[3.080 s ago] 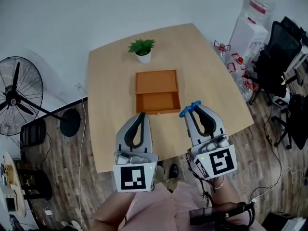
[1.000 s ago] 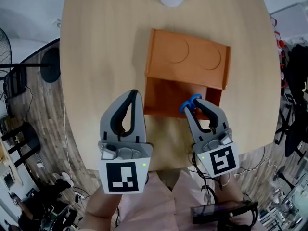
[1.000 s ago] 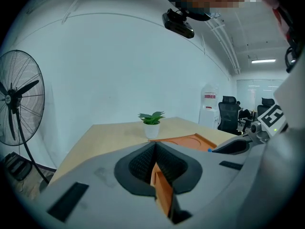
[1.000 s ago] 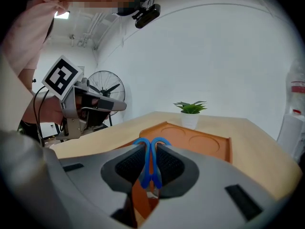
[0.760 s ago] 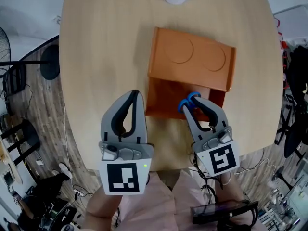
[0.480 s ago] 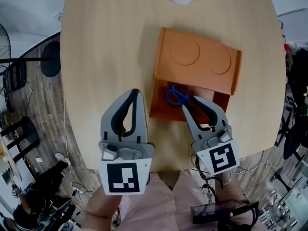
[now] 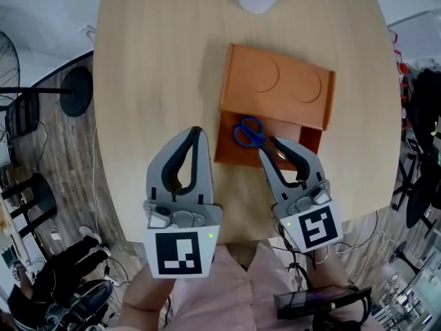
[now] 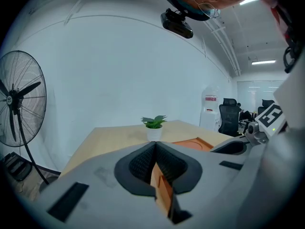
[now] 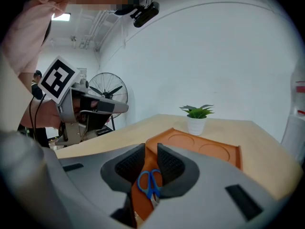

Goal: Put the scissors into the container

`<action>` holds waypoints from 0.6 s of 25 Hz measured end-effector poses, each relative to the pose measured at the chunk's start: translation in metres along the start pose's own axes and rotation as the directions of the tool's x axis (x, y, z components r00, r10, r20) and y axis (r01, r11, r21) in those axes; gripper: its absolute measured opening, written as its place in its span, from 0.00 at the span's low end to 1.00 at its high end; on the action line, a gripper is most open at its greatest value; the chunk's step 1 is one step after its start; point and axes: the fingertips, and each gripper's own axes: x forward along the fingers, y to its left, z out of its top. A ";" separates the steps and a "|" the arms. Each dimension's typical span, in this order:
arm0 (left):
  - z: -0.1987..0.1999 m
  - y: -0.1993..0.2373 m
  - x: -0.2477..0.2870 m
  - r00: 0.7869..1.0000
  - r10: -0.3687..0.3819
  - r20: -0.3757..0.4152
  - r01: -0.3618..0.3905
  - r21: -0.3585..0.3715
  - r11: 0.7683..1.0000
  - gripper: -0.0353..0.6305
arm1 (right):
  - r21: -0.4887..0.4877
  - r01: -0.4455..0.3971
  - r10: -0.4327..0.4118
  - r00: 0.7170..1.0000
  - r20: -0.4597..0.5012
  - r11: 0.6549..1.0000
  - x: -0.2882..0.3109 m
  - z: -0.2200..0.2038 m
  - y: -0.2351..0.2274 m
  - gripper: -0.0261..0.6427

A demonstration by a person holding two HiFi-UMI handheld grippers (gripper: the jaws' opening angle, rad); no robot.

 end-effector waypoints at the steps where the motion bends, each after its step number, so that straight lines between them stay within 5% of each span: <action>1: 0.004 -0.002 -0.005 1.000 -0.003 0.011 0.003 0.005 1.000 0.06 | 0.001 0.005 -0.005 1.000 0.016 1.000 -0.005 0.006 0.002 0.16; 15: 0.111 -0.070 -0.100 0.960 -0.030 0.279 0.011 0.072 0.997 0.06 | -0.011 0.170 -0.161 0.947 0.277 0.985 -0.118 0.117 0.014 0.04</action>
